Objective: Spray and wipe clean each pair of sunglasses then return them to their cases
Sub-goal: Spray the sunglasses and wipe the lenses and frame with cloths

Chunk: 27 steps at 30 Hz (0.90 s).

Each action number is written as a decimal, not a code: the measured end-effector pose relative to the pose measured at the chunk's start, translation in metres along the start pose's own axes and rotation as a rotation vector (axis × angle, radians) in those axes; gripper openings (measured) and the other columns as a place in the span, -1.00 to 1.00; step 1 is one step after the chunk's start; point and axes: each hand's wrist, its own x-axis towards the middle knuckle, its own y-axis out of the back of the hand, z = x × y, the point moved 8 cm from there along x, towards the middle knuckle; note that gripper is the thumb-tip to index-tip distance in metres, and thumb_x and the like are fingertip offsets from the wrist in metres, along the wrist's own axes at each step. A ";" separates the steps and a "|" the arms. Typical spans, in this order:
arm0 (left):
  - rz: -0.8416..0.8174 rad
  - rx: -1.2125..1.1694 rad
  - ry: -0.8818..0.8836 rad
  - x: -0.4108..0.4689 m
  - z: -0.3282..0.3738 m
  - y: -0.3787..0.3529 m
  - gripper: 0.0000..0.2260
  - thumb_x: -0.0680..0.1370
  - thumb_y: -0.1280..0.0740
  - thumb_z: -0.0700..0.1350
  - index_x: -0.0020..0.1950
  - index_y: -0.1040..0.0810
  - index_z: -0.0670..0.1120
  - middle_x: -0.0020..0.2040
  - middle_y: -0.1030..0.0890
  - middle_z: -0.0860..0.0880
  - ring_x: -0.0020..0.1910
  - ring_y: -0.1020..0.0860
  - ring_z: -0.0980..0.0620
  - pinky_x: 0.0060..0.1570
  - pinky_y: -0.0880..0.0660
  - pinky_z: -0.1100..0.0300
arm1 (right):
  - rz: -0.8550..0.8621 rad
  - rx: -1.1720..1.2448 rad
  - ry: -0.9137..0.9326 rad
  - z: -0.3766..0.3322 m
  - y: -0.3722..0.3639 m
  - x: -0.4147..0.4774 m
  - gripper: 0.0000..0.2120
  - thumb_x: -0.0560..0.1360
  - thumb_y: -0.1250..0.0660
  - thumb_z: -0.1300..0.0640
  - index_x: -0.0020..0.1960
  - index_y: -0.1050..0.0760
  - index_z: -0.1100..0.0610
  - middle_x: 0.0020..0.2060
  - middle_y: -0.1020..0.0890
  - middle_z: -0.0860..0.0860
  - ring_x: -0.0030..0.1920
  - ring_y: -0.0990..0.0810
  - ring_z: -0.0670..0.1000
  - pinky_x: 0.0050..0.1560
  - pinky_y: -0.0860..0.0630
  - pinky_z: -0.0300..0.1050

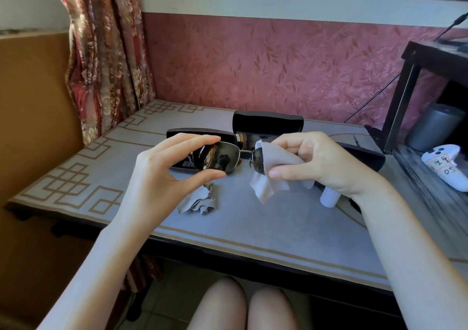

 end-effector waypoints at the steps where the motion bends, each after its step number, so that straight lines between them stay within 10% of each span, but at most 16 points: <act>1: -0.007 0.006 -0.010 0.000 0.001 -0.002 -0.59 0.37 -0.48 0.01 0.19 -0.58 -0.02 0.09 -0.59 0.14 0.09 -0.54 0.28 0.15 -0.42 0.41 | 0.017 -0.015 -0.007 0.001 -0.001 0.002 -0.79 0.32 -0.56 0.16 -0.08 -0.63 0.13 -0.23 -0.70 0.02 -0.21 -0.63 -0.07 -0.14 -0.51 -0.26; 6: -0.020 0.044 -0.035 -0.001 0.003 -0.006 -0.58 0.37 -0.49 -0.02 0.20 -0.60 -0.08 0.10 -0.61 0.07 0.11 -0.54 0.24 0.16 -0.40 0.43 | 0.147 -0.097 0.016 -0.006 -0.007 0.012 -0.82 0.33 -0.50 0.01 -0.33 -0.59 0.09 -0.48 -0.57 -0.10 -0.42 -0.48 -0.14 -0.34 -0.35 -0.35; 10: -0.007 0.036 -0.011 -0.001 0.001 -0.003 -0.58 0.37 -0.51 -0.04 0.20 -0.60 -0.08 0.10 -0.61 0.08 0.11 -0.53 0.27 0.15 -0.40 0.43 | 0.194 -0.084 0.073 -0.011 -0.005 0.013 -0.50 0.49 -0.38 -0.01 -0.26 -0.45 0.47 -0.45 -0.33 0.10 -0.40 -0.27 0.02 -0.39 -0.19 -0.28; 15: 0.011 -0.004 0.033 -0.001 -0.003 -0.001 -0.59 0.37 -0.48 -0.01 0.20 -0.59 -0.03 0.08 -0.59 0.13 0.10 -0.52 0.29 0.16 -0.41 0.39 | 0.135 -0.037 0.042 -0.001 0.001 0.006 -0.72 0.61 -0.23 0.14 -0.24 -0.57 0.11 -0.43 -0.53 -0.22 -0.36 -0.47 -0.25 -0.23 -0.33 -0.42; 22: 0.015 -0.037 0.060 -0.002 -0.007 0.002 -0.60 0.37 -0.47 -0.02 0.19 -0.58 -0.01 0.09 -0.60 0.13 0.09 -0.55 0.22 0.12 -0.45 0.34 | 0.046 0.083 0.045 0.014 0.007 -0.008 -0.78 0.54 -0.24 0.17 0.10 -0.62 0.15 -0.06 -0.70 -0.02 0.05 -0.64 -0.04 0.19 -0.50 -0.18; 27: 0.019 -0.034 0.057 -0.004 -0.007 0.003 -0.60 0.36 -0.47 -0.02 0.19 -0.57 -0.01 0.08 -0.59 0.15 0.09 -0.54 0.25 0.11 -0.45 0.36 | 0.028 0.163 0.013 0.017 0.004 -0.008 -0.73 0.40 -0.39 0.26 0.09 -0.61 0.10 -0.10 -0.71 -0.07 -0.05 -0.66 -0.10 -0.02 -0.52 -0.31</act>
